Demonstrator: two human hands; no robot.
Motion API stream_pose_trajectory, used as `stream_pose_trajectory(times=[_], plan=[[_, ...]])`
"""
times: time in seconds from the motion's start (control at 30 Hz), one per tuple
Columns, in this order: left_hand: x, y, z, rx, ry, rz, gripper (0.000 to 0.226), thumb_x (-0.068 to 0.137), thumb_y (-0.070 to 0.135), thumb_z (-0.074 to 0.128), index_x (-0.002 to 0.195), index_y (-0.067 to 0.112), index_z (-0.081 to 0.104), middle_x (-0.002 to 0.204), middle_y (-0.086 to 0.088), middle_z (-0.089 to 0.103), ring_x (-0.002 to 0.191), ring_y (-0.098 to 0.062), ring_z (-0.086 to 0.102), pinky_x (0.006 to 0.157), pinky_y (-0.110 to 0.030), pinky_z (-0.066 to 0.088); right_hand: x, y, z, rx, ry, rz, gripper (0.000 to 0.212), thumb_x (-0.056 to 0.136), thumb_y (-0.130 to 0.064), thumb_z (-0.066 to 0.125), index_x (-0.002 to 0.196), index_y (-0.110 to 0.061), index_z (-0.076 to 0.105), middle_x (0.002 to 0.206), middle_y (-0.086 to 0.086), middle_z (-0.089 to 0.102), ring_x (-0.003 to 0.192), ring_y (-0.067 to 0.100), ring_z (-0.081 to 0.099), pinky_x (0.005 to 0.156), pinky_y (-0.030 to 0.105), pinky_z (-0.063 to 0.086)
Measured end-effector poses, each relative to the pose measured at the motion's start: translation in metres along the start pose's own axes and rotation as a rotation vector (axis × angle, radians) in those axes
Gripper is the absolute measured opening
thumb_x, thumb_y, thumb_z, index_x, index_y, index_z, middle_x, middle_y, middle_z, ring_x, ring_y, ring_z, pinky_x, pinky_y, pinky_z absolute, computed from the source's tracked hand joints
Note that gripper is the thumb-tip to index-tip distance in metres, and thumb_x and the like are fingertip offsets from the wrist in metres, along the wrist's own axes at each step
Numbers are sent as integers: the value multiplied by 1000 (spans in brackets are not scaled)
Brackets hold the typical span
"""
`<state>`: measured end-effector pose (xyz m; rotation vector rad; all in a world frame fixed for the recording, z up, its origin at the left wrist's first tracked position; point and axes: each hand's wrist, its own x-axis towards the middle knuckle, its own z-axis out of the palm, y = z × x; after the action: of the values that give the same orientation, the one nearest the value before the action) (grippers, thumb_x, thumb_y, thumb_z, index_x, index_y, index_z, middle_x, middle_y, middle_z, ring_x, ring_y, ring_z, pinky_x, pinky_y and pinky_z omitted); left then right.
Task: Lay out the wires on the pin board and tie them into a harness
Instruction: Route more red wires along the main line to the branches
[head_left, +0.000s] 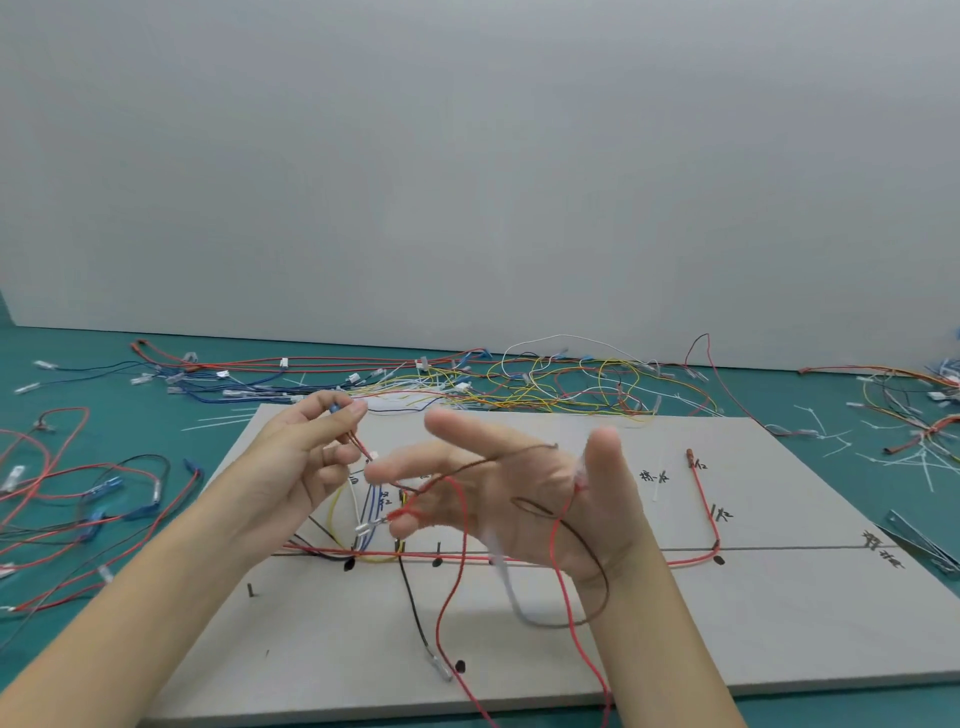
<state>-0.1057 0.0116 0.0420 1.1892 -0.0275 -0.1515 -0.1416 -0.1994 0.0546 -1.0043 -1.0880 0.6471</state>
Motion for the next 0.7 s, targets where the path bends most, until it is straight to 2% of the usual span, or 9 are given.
stream_pose_trajectory(times=[0.1, 0.17, 0.23, 0.3, 0.37, 0.5, 0.57, 0.63, 0.7], plan=[[0, -2, 3, -75, -5, 8, 13, 74, 20, 67, 85, 20, 58, 64, 5, 55, 50, -5, 58, 45, -15, 49, 2, -4, 7, -57, -115, -10, 77, 84, -57, 63, 144, -14, 42, 142, 3, 48, 131, 22, 45, 114, 39, 24], [0, -2, 2, -192, -12, -15, 9, 76, 18, 65, 84, 20, 61, 66, 6, 55, 51, -3, 56, 45, -12, 48, 3, -9, 8, -137, -135, 17, 81, 83, -34, 73, 146, -2, 34, 145, 4, 43, 133, 20, 41, 114, 37, 23], [0, -1, 1, -242, -26, -57, 3, 78, 20, 64, 78, 22, 67, 68, 7, 54, 48, 2, 47, 41, -7, 38, 5, -7, 7, -257, -114, 80, 91, 73, -1, 72, 148, 3, 20, 148, 10, 33, 132, 24, 38, 112, 39, 26], [-2, 2, -3, -270, -51, -101, 8, 80, 22, 63, 75, 23, 70, 68, 8, 53, 40, 3, 37, 36, -5, 22, 4, -6, 4, -354, -60, 120, 98, 69, 17, 61, 152, -8, 16, 151, 11, 31, 131, 27, 38, 113, 43, 28], [-3, 5, -5, -336, -116, -144, 8, 76, 21, 70, 83, 20, 65, 67, 8, 51, 31, 1, 30, 28, -6, 18, 3, -6, 1, -306, 12, 124, 95, 73, 16, 59, 152, -20, 21, 150, 19, 33, 128, 32, 41, 108, 47, 31], [-8, 11, -5, -346, -210, -172, 51, 50, 18, 95, 89, 21, 62, 72, 8, 55, 32, 0, 20, 26, -10, 17, 2, -9, -4, 69, 121, -26, 81, 84, -25, 69, 151, -24, 25, 142, 21, 43, 114, 38, 54, 102, 52, 37], [-9, 12, -3, -291, -178, -138, 32, 65, 21, 82, 90, 24, 62, 75, 8, 57, 29, 0, 26, 29, -11, 14, 1, -13, -6, 185, 228, -82, 58, 89, -30, 63, 142, -18, 44, 125, 15, 59, 96, 29, 64, 92, 44, 47], [-10, 11, -1, -259, -151, -107, 12, 75, 22, 66, 87, 26, 64, 75, 9, 58, 29, 1, 24, 33, -13, 10, 1, -15, -8, 207, 482, -77, 32, 87, -27, 63, 116, -16, 66, 99, 7, 68, 75, 21, 64, 75, 33, 52], [-11, 10, 1, -250, -172, -97, 9, 78, 21, 60, 84, 27, 65, 73, 10, 57, 33, -1, 15, 36, -14, 8, 4, -12, -10, 105, 751, -11, 18, 84, -26, 63, 96, -17, 73, 85, 4, 69, 67, 17, 61, 65, 28, 52]])
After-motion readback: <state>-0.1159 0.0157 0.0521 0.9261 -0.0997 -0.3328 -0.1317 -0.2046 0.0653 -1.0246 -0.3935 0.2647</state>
